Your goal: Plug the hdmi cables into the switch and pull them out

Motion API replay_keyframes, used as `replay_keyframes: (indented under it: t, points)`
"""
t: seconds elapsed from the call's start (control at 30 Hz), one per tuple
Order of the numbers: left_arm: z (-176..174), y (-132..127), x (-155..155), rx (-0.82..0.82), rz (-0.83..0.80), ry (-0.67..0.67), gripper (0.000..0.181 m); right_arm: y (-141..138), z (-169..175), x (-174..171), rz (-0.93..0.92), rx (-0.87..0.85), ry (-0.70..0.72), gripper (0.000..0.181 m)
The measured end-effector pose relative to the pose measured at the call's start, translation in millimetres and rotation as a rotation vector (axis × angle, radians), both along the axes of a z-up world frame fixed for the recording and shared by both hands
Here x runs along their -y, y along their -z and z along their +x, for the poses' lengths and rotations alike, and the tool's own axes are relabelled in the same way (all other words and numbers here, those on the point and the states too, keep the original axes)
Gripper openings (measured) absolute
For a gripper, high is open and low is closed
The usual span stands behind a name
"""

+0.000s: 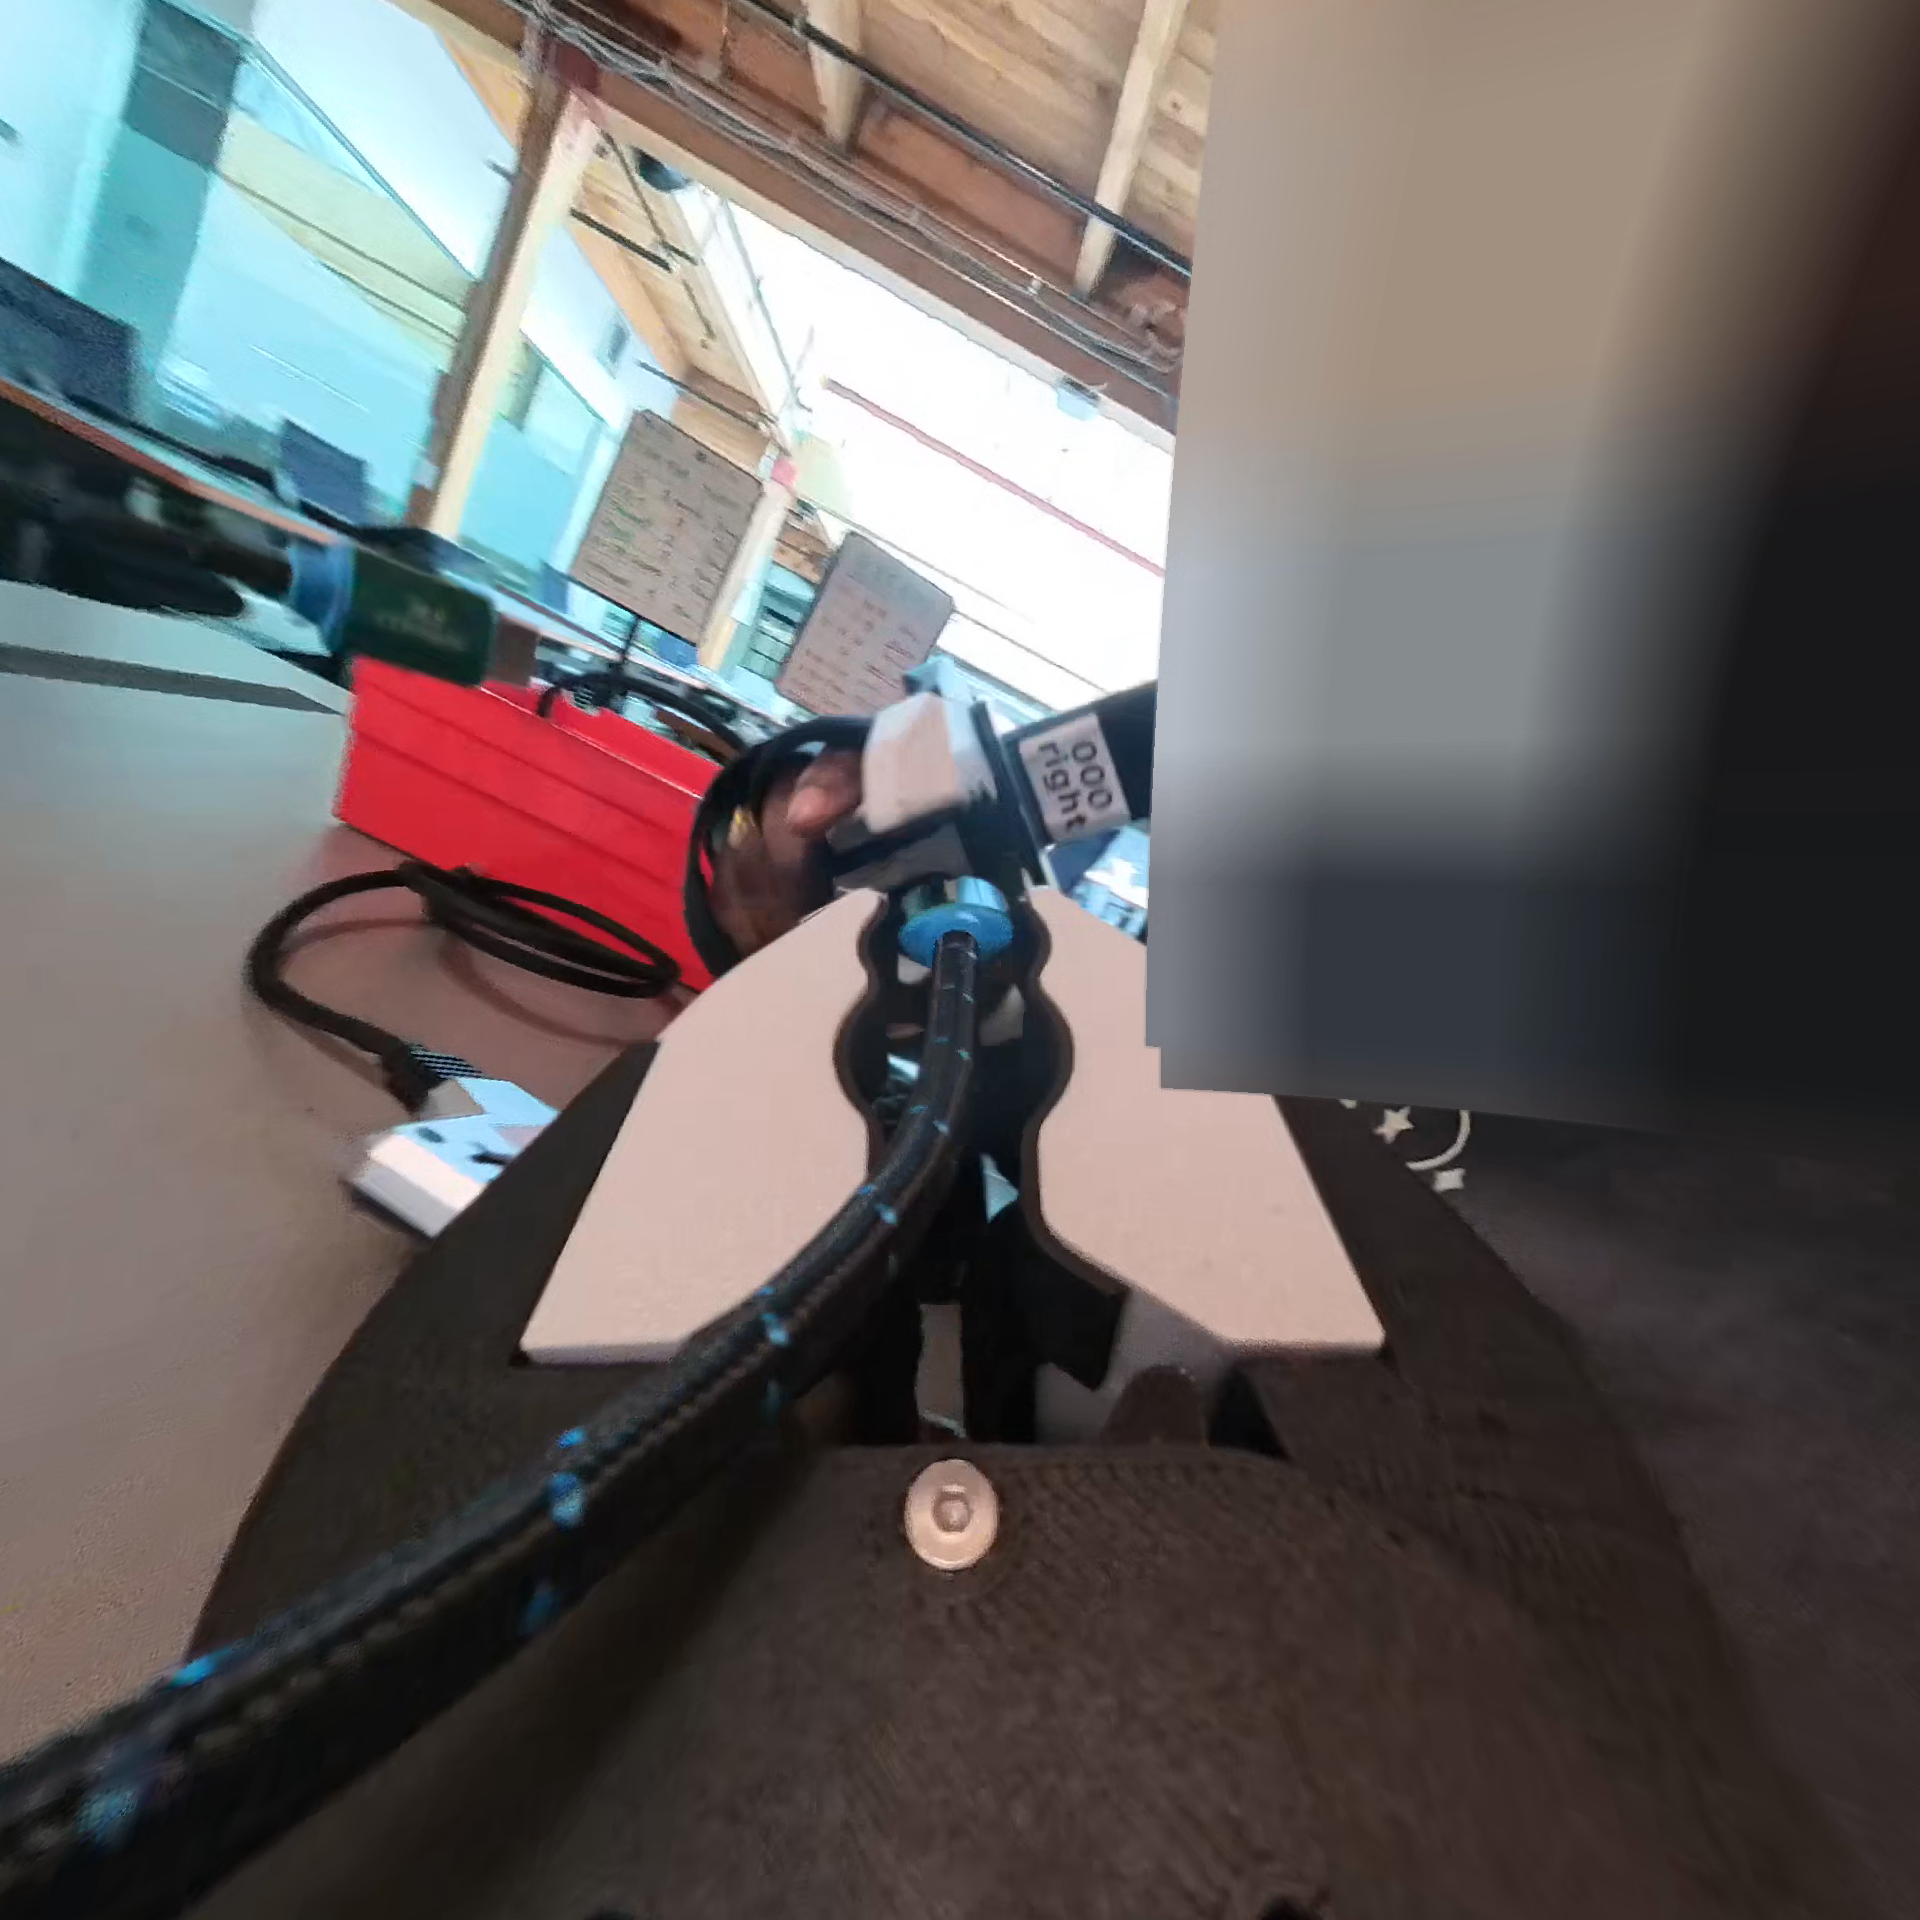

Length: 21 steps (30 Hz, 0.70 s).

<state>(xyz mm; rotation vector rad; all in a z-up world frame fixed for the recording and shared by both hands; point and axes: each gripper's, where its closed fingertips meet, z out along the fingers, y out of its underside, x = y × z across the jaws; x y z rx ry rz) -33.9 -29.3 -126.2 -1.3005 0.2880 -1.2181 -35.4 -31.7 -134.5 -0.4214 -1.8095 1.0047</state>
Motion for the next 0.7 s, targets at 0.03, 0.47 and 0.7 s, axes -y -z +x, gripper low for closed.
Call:
replay_keyframes:
  t: [0.03,0.47,0.7]
  points:
    - [-7,2,-2,-0.026,0.001,-0.054,0.021,7,5,-6,-0.109,0.133,-0.02,0.059]
    - [-39,-2,-2,-0.193,0.192,-0.322,0.021,97,30,-115,0.564,0.84,0.143,0.068]
    - [-40,-3,3,-0.168,0.224,-0.312,0.021,114,32,-125,0.979,0.899,-0.139,0.07]
